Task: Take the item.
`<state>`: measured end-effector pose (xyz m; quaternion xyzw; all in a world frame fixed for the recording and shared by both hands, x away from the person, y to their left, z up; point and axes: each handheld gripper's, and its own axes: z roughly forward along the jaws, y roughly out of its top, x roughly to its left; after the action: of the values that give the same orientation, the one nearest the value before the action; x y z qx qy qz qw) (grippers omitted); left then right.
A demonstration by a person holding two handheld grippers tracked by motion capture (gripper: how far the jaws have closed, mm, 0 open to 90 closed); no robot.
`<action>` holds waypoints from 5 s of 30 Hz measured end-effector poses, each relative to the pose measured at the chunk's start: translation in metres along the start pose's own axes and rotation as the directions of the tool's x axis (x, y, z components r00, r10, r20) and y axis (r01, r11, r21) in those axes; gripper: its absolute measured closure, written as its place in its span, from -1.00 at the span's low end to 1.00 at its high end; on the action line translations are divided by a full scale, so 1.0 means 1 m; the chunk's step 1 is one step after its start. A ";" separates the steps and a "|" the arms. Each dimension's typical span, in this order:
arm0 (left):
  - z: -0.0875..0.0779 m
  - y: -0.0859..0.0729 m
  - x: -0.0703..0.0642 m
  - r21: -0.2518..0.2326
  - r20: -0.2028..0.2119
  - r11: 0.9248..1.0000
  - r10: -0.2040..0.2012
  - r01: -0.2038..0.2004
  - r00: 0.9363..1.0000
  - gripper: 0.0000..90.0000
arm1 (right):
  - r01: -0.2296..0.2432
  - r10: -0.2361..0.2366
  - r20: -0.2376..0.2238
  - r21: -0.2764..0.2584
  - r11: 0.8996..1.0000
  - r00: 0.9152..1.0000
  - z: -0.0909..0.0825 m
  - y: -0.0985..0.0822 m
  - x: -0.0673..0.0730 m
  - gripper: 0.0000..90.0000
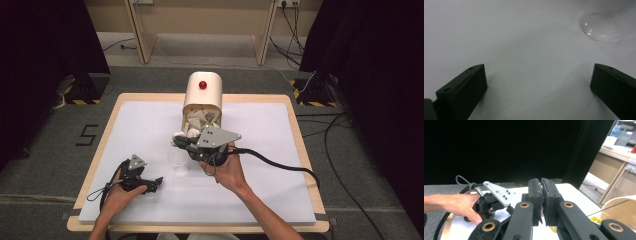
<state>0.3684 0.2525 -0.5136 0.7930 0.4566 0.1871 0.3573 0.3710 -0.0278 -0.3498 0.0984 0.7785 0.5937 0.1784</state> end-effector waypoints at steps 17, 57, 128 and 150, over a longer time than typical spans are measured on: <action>0.000 0.000 0.000 0.000 0.000 1.000 0.000 0.000 1.000 -1.00 | 0.003 0.001 -0.037 0.106 0.994 0.999 0.026 -0.026 0.010 0.91; 0.000 0.000 0.000 0.000 0.000 1.000 -0.001 0.001 1.000 -1.00 | 0.008 -0.011 0.010 0.282 0.959 1.000 0.057 -0.071 0.004 0.77; 0.000 0.000 0.000 -0.001 0.002 1.000 -0.002 0.002 1.000 -1.00 | -0.241 0.167 0.258 0.290 0.926 0.952 -0.078 -0.122 -0.021 -0.12; 0.000 0.000 0.000 -0.001 0.002 1.000 -0.002 0.002 1.000 -1.00 | -0.300 0.195 0.331 0.306 0.904 0.923 -0.091 -0.139 -0.031 -0.37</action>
<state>0.3683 0.2525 -0.5137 0.7925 0.4568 0.1865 0.3584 0.3712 -0.1581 -0.4569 0.3142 0.8175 0.4422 0.1934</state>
